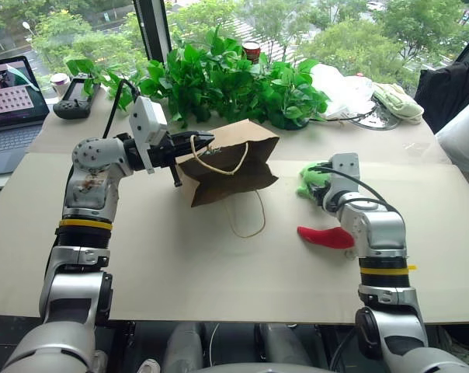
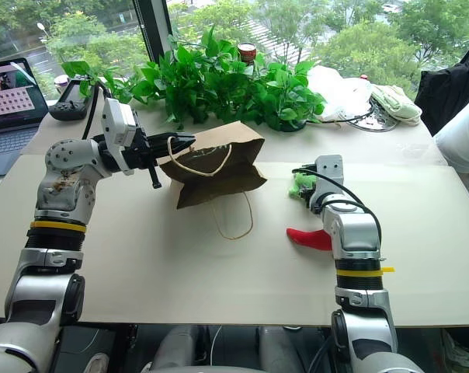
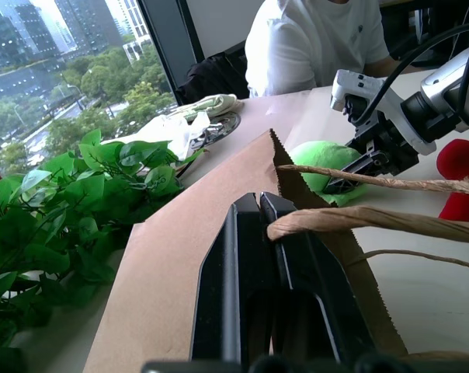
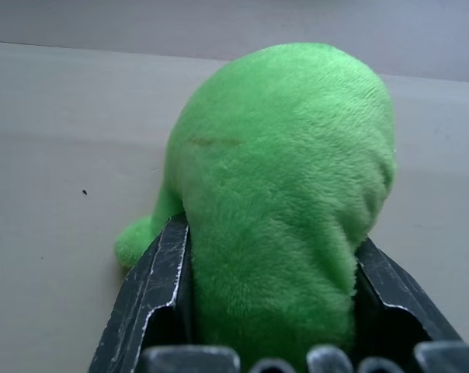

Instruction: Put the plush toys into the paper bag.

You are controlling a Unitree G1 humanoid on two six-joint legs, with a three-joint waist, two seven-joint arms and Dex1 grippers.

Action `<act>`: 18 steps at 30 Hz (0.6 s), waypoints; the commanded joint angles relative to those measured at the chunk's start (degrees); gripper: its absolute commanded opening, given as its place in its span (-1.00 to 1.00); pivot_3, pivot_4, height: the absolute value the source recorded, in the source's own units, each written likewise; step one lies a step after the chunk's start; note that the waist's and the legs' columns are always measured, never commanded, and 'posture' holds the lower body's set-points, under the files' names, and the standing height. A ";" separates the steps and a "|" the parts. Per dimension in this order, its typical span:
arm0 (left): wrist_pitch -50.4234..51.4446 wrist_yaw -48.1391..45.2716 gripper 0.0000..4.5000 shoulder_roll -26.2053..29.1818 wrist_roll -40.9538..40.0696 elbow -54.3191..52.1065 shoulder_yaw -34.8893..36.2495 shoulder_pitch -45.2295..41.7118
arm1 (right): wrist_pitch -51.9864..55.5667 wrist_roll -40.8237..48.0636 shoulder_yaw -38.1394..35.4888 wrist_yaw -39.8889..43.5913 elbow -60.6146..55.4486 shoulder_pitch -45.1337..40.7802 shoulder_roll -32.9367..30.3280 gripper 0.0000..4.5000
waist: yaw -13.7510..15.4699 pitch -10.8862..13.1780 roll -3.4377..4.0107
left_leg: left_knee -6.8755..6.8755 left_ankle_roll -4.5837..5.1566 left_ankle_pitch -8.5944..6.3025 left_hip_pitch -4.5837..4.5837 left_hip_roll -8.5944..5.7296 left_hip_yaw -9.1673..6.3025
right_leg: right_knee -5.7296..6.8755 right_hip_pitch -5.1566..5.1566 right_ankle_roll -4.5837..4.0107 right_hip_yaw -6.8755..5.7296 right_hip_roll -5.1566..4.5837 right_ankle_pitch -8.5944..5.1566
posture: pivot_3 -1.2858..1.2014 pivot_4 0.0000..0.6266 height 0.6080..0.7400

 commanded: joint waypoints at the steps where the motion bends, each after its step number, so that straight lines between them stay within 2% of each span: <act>1: -0.48 0.48 -1.00 0.11 -0.47 -1.21 0.89 -2.14 | -0.81 0.14 -1.39 -0.21 -2.80 -0.25 -0.57 -0.23 | 0.01 0.00 0.00 | 0.00 0.00 0.00 0.00 0.00 0.00 | 0.00 0.00 0.00 0.00 0.00 0.00 | 0.03 -0.52 1.00; 8: 1.30 1.42 -1.00 -0.53 -1.29 -0.53 1.36 -2.91 | 2.14 4.62 -7.36 1.48 -12.21 -0.62 -2.07 -0.23 | 0.19 0.02 0.03 | 0.00 0.00 0.00 -0.03 0.00 0.00 | -0.01 -0.03 0.00 0.00 0.00 0.00 | 0.03 -0.52 1.00; 13: 3.16 2.43 -1.00 -1.40 -2.12 -0.17 1.68 -3.35 | 13.81 16.40 -14.11 7.75 -24.60 -1.59 -4.17 -0.23 | 0.30 0.03 0.05 | -0.01 0.00 0.00 -0.06 0.01 -0.03 | -0.01 -0.04 0.00 -0.01 0.01 0.00 | 0.03 -0.52 1.00; 18: 3.34 2.77 -1.00 -2.07 -2.16 -0.42 1.31 -3.17 | 24.09 27.29 -13.99 15.10 -34.46 -1.44 -8.76 -0.23 | 0.17 0.03 0.05 | -0.02 0.01 -0.01 -0.05 0.01 -0.04 | -0.02 -0.03 0.00 -0.02 0.01 0.00 | 0.03 -0.52 1.00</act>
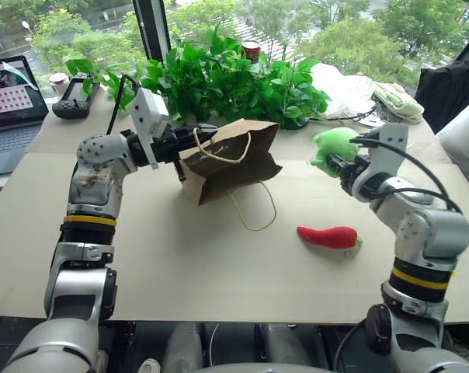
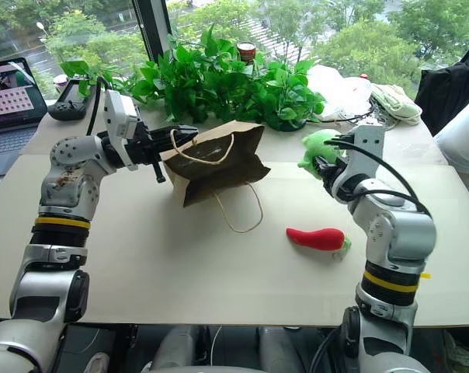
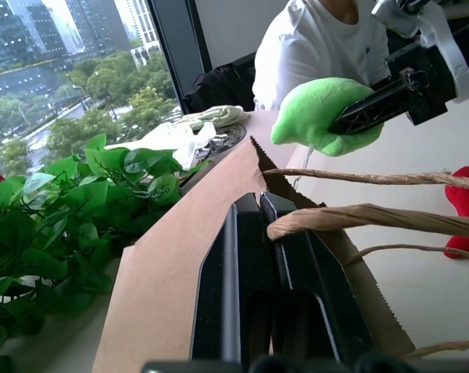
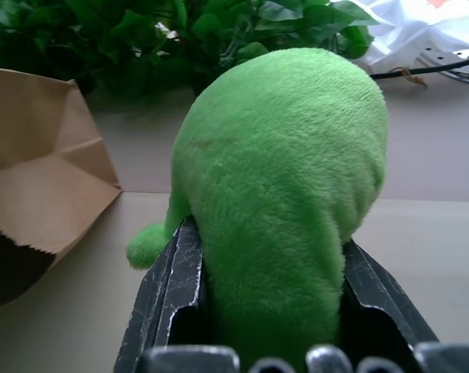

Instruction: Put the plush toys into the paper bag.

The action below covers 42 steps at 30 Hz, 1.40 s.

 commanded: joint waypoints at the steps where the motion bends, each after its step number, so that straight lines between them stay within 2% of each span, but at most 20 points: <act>1: 0.36 0.36 -1.00 -0.34 -0.93 -1.19 0.93 -1.40 | 7.32 9.05 -2.06 4.17 -8.44 -2.15 -1.20 -0.23 | -0.03 0.00 0.00 | 0.00 0.00 0.00 0.01 0.01 -0.02 | -0.01 0.01 0.00 0.00 0.01 0.00 | 0.03 -0.52 1.00; 4: 0.39 0.32 -1.00 -0.49 -0.96 -1.28 0.90 -1.33 | 11.17 12.39 -3.59 4.29 -9.82 -3.58 -0.63 -0.23 | 0.02 0.00 0.00 | 0.00 0.00 0.00 0.01 0.00 -0.03 | -0.01 0.01 0.00 0.00 0.01 0.00 | 0.03 -0.52 1.00; 9: 0.49 0.21 -1.00 -0.80 -1.03 -1.38 0.99 -1.39 | 15.11 16.46 0.16 4.78 -13.27 -3.75 0.28 -0.23 | 0.16 0.00 0.00 | 0.01 0.01 0.00 -0.02 -0.02 -0.06 | -0.03 0.02 0.00 -0.01 0.00 0.00 | 0.03 -0.52 1.00; 15: 0.61 -0.39 -1.00 -1.04 -1.01 -1.44 0.74 -1.36 | 13.04 12.56 7.83 -1.21 -7.96 -5.02 8.58 -0.23 | -0.13 0.00 0.00 | 0.01 0.01 0.00 -0.06 -0.02 -0.11 | 0.00 -0.01 0.00 -0.04 0.01 0.00 | 0.03 -0.52 1.00; 20: 0.39 -0.88 -1.00 -1.51 -0.69 -1.61 0.31 -1.36 | 9.11 7.61 12.03 -5.07 -0.30 -7.11 12.04 -0.23 | 0.00 -0.01 0.00 | 0.03 0.00 0.01 -0.08 -0.03 -0.11 | -0.01 -0.02 0.00 -0.05 0.00 0.00 | 0.03 -0.52 1.00; 32: 0.35 -2.19 -1.00 -1.56 -0.41 -1.76 -0.03 -1.53 | 2.85 2.55 12.15 -8.12 9.51 -11.01 13.93 -0.23 | -0.05 -0.01 0.01 | 0.02 0.01 0.00 -0.21 -0.01 -0.15 | -0.04 -0.06 0.00 -0.17 -0.01 0.00 | 0.03 -0.52 1.00; 42: -0.06 -2.78 -1.00 -1.72 -0.09 -1.74 -0.42 -1.39 | -1.51 -1.09 7.84 -18.33 16.58 -16.72 26.17 -0.23 | -0.74 -0.01 0.03 | 0.01 -0.02 0.02 -0.26 0.01 -0.21 | 0.03 -0.09 -0.01 -0.22 -0.01 0.00 | 0.03 -0.52 1.00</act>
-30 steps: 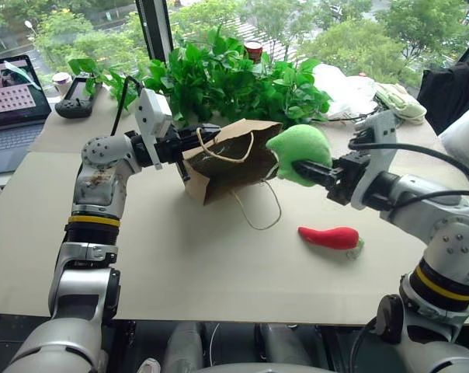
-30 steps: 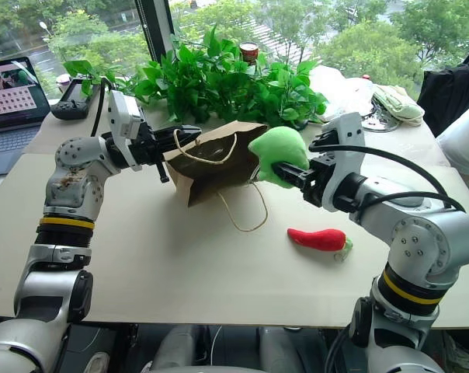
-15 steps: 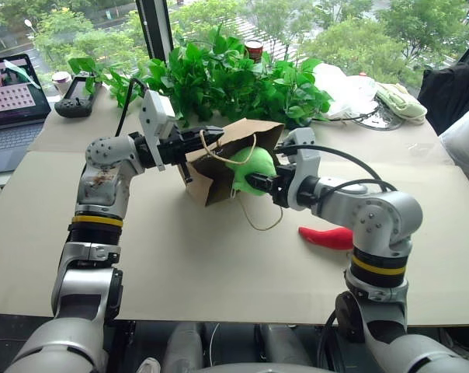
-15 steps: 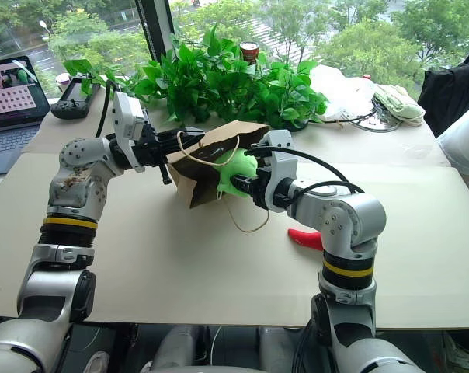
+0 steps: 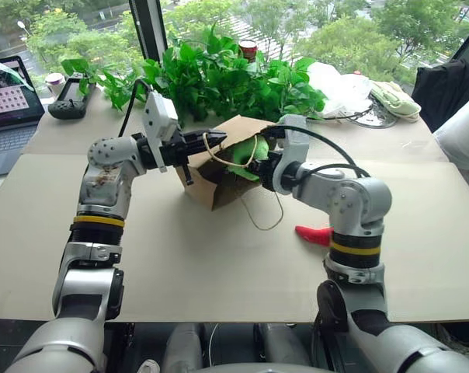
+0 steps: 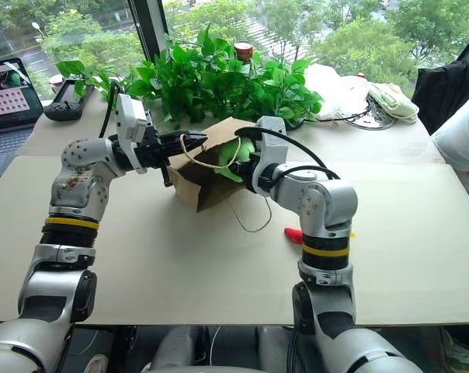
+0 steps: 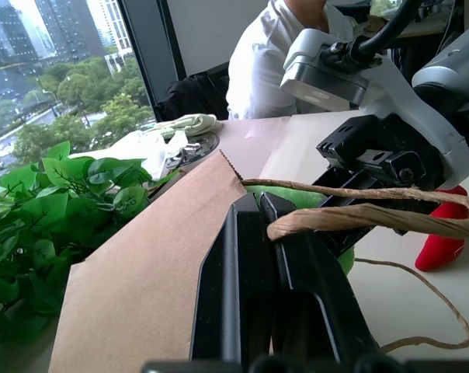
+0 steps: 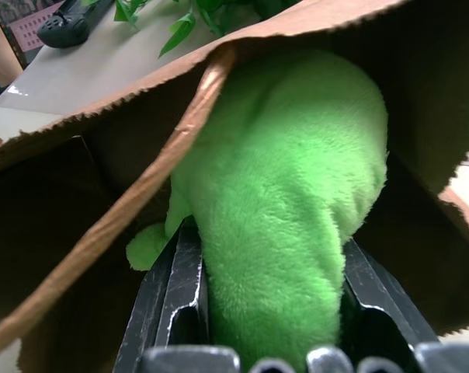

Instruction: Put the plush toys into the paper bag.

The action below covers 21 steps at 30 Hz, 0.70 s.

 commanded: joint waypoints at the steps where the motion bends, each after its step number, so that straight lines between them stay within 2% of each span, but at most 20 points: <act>1: -0.96 -0.28 -1.00 0.31 -0.14 -1.66 0.16 -1.25 | -2.86 -1.50 -0.96 -3.14 -0.34 -1.92 1.67 -0.23 | 0.02 0.00 0.01 | 0.00 0.00 0.00 -0.02 0.00 0.00 | 0.00 0.00 0.00 -0.02 -0.01 0.00 | 0.03 -0.52 1.00; 7: -1.08 -0.17 -1.00 0.44 0.04 -1.53 0.14 -1.34 | -4.48 -4.94 0.17 -6.20 0.35 -0.61 2.31 -0.23 | 0.09 0.00 0.02 | 0.00 0.00 0.00 -0.07 0.00 -0.05 | 0.00 0.03 0.00 -0.13 -0.04 0.00 | 0.03 -0.52 1.00; 10: -1.15 -0.22 -1.00 0.48 0.09 -1.43 0.13 -1.37 | -4.45 -5.42 -0.29 -6.64 -0.10 -0.35 2.31 0.06 | -0.06 0.00 0.02 | -0.01 0.00 0.00 -0.07 0.00 -0.07 | -0.01 0.03 0.00 -0.14 -0.03 0.00 | 0.03 -0.52 1.00; 16: -1.41 -0.23 -1.00 0.52 0.22 -1.01 0.17 -1.54 | -0.71 -3.10 -1.53 -4.91 -3.27 -0.23 1.69 0.96 | -0.61 0.00 0.02 | -0.02 0.00 0.00 -0.06 0.00 -0.13 | 0.00 0.03 0.00 -0.17 -0.03 0.00 | 0.03 -0.52 1.00; 21: -1.76 -0.08 -1.00 0.56 0.41 -0.62 0.19 -1.61 | 5.07 -0.83 -3.20 -1.86 -9.06 1.32 -2.73 0.98 | -0.67 0.01 0.02 | -0.03 0.00 0.00 -0.07 0.00 -0.16 | -0.01 0.05 0.00 -0.19 -0.03 0.00 | 0.03 -0.52 1.00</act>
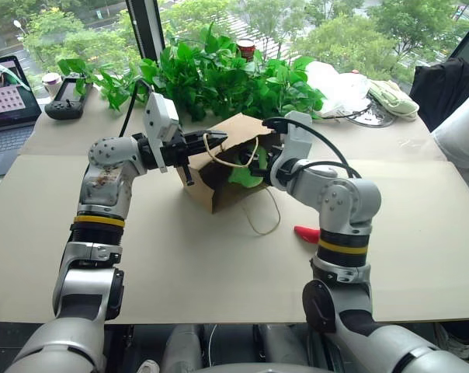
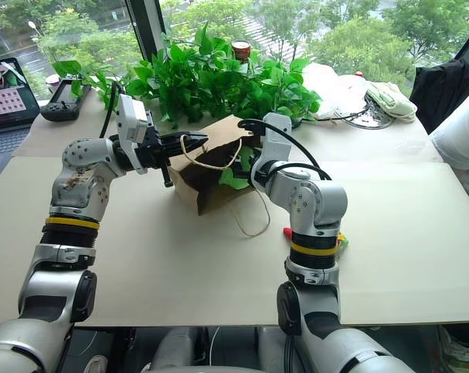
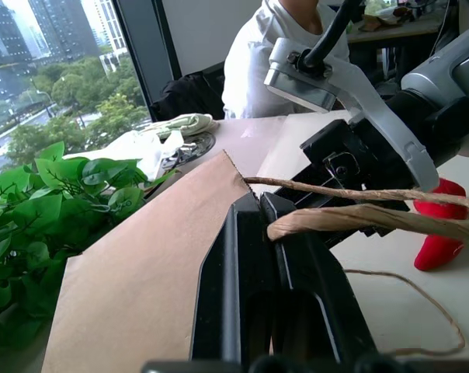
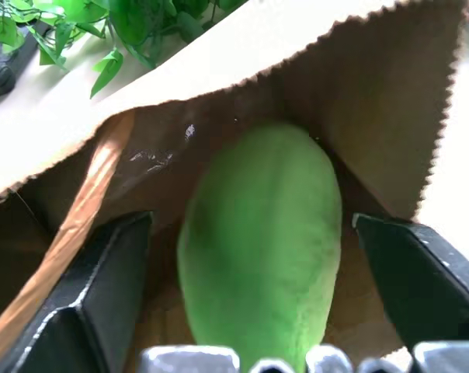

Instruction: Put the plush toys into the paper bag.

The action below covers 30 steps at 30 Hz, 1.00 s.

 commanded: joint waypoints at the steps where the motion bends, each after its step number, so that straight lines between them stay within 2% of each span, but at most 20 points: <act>1: -1.20 -0.04 -1.00 0.51 0.16 -0.75 0.41 -1.57 | 4.37 2.62 -1.99 2.92 -6.58 0.59 -3.96 0.98 | 0.14 0.00 0.00 | 0.00 0.00 0.00 -0.01 0.00 0.00 | -0.01 0.00 0.00 0.00 0.00 0.00 | 0.03 -0.52 1.00; 6: -1.29 0.07 -1.00 0.54 0.18 -0.70 0.42 -1.59 | 9.23 5.38 -3.11 8.49 -11.70 2.00 -12.84 0.98 | 0.25 0.00 0.00 | 0.00 0.00 0.00 -0.01 -0.01 -0.01 | -0.04 0.01 0.00 -0.02 -0.01 0.00 | 0.03 -0.52 1.00; 8: -1.18 0.07 -1.00 0.60 0.08 -0.72 0.53 -1.63 | 10.14 7.84 -1.79 14.56 -15.12 4.28 -21.91 0.98 | 0.51 0.01 0.01 | 0.00 0.01 0.00 -0.01 -0.01 -0.03 | -0.07 0.02 0.00 -0.03 -0.02 0.00 | 0.03 -0.52 1.00; 11: -1.24 0.10 -1.00 0.57 0.11 -0.66 0.47 -1.67 | 6.93 11.28 4.43 27.45 -22.42 12.41 -40.74 0.98 | 1.31 0.03 0.04 | -0.04 0.04 -0.03 -0.05 -0.05 -0.05 | -0.31 0.03 0.01 -0.03 -0.05 -0.01 | 0.03 -0.52 1.00; 17: -1.22 0.01 -1.00 0.54 0.05 -0.66 0.41 -1.63 | -0.17 9.81 11.59 36.73 -26.61 23.03 -57.34 0.98 | 1.13 0.03 0.09 | -0.04 0.11 -0.07 0.02 -0.08 -0.22 | -0.34 0.06 0.03 0.06 0.01 -0.05 | 0.03 -0.52 1.00; 19: -1.19 0.05 -1.00 0.50 0.03 -0.70 0.38 -1.60 | -2.62 7.91 14.48 37.38 -26.31 25.92 -60.36 0.98 | 1.14 0.03 0.09 | 0.00 0.09 -0.05 0.03 -0.08 -0.32 | -0.32 0.10 0.03 0.04 0.02 -0.05 | 0.03 -0.52 1.00; 23: -1.02 0.07 -1.00 0.48 -0.04 -0.97 0.29 -1.44 | -5.24 3.79 19.29 36.64 -23.81 28.09 -62.59 0.98 | 1.29 0.03 0.08 | 0.12 0.09 -0.01 0.07 -0.13 -0.59 | -0.23 0.16 0.04 0.06 0.00 -0.05 | 0.03 -0.52 1.00; 30: -0.83 0.09 -1.00 0.58 -0.07 -1.23 0.29 -1.34 | -7.93 -1.75 23.53 35.93 -19.01 29.98 -62.35 0.98 | 1.70 0.03 0.08 | 0.12 0.10 0.00 0.01 -0.16 -0.65 | -0.25 0.16 0.04 0.03 0.01 -0.06 | 0.03 -0.52 1.00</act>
